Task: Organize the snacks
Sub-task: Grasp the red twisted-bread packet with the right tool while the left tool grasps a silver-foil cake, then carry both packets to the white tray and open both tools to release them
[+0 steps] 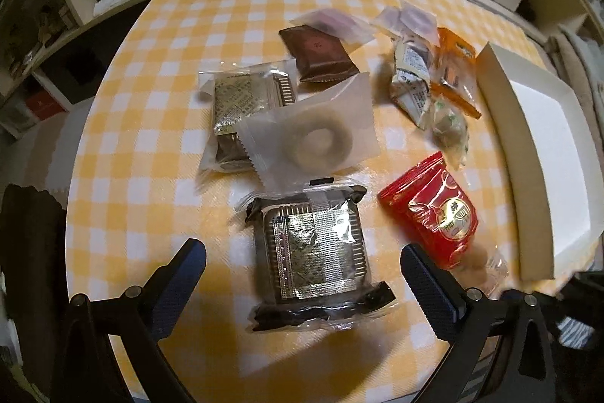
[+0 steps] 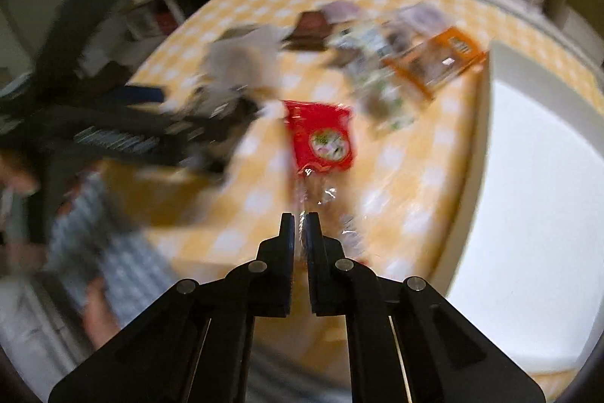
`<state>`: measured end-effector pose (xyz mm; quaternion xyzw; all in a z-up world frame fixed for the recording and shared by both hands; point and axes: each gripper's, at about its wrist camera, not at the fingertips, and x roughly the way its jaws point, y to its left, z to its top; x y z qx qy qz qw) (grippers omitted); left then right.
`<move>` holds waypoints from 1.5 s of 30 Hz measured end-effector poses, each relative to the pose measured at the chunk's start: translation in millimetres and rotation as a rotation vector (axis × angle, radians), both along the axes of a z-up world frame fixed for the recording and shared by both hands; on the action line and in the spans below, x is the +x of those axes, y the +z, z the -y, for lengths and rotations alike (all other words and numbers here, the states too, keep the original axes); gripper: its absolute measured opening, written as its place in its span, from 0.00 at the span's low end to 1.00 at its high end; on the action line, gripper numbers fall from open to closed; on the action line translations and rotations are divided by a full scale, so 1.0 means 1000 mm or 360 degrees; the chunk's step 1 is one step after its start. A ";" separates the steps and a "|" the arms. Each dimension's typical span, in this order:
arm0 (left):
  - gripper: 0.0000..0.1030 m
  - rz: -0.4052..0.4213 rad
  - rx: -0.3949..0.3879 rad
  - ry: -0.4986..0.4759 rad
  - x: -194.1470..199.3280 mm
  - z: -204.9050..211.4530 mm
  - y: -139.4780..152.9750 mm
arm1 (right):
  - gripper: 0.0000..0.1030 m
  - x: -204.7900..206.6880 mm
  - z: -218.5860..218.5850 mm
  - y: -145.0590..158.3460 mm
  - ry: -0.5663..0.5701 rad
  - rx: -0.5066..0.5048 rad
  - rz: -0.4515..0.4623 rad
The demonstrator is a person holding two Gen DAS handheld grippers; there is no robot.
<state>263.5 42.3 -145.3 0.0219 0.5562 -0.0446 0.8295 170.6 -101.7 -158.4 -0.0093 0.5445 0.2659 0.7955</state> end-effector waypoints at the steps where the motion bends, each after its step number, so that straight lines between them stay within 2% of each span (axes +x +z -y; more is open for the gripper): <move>1: 1.00 -0.0005 -0.0006 -0.0005 0.000 0.000 0.000 | 0.07 -0.003 -0.001 0.003 0.0007 0.0033 -0.0012; 2: 1.00 -0.0013 -0.0014 -0.0009 0.001 0.000 -0.001 | 0.08 -0.007 0.001 0.008 -0.0007 0.0074 -0.0001; 3: 1.00 -0.0014 -0.0020 -0.0007 0.001 0.000 -0.002 | 0.16 -0.008 0.003 0.011 -0.0023 0.0093 0.0011; 4: 1.00 -0.0015 -0.0020 -0.0005 0.002 0.000 -0.002 | 0.33 -0.007 0.007 0.014 -0.0058 0.0108 0.0034; 5: 1.00 -0.0018 -0.0018 -0.0001 0.002 0.000 -0.002 | 0.44 -0.005 0.009 0.015 -0.0079 0.0110 0.0059; 6: 1.00 -0.0026 -0.0020 0.0005 0.003 0.000 -0.003 | 0.61 -0.002 0.009 0.015 -0.0086 0.0104 0.0079; 7: 1.00 -0.0036 -0.0032 0.0012 0.004 0.000 -0.004 | 0.65 0.003 0.008 0.013 -0.0076 0.0089 0.0092; 13: 0.98 -0.0126 -0.0195 0.0100 0.011 -0.010 -0.012 | 0.66 0.026 -0.021 -0.010 0.0138 -0.0085 0.0090; 15: 0.85 -0.0152 -0.0203 0.0126 0.013 -0.012 -0.015 | 0.66 0.029 -0.030 -0.019 0.0186 -0.0133 0.0104; 16: 0.82 -0.0166 -0.0201 0.0140 0.015 -0.012 -0.017 | 0.64 0.031 -0.034 -0.022 0.0196 -0.0162 0.0118; 17: 0.78 -0.0178 -0.0198 0.0151 0.016 -0.012 -0.020 | 0.62 0.032 -0.036 -0.024 0.0196 -0.0182 0.0128; 19: 0.77 -0.0183 -0.0173 0.0155 0.017 -0.010 -0.023 | 0.47 0.037 -0.036 -0.026 0.0178 -0.0183 0.0126; 20: 0.76 -0.0176 -0.0152 0.0150 0.017 -0.008 -0.023 | 0.44 0.039 -0.037 -0.028 0.0169 -0.0184 0.0118; 22: 0.70 -0.0165 -0.0095 0.0137 0.017 -0.003 -0.024 | 0.42 0.041 -0.036 -0.030 0.0161 -0.0178 0.0103; 24: 0.59 -0.0146 -0.0037 0.0143 0.016 -0.003 -0.024 | 0.38 0.040 -0.036 -0.028 0.0151 -0.0169 0.0099; 31: 0.57 -0.0110 -0.0091 0.0185 0.007 -0.007 -0.013 | 0.34 0.044 -0.027 -0.021 0.0034 -0.0107 0.0115; 35: 0.57 -0.0009 -0.0128 0.0214 -0.001 -0.011 0.012 | 0.34 0.046 -0.019 -0.004 -0.0038 -0.0046 0.0179; 39: 0.56 0.0186 -0.0175 0.0219 -0.017 -0.011 0.047 | 0.34 0.047 -0.007 0.019 -0.0116 0.0010 0.0268; 45: 0.56 0.0376 -0.0250 0.0211 -0.045 -0.013 0.082 | 0.34 0.046 0.020 0.057 -0.0261 0.0116 0.0387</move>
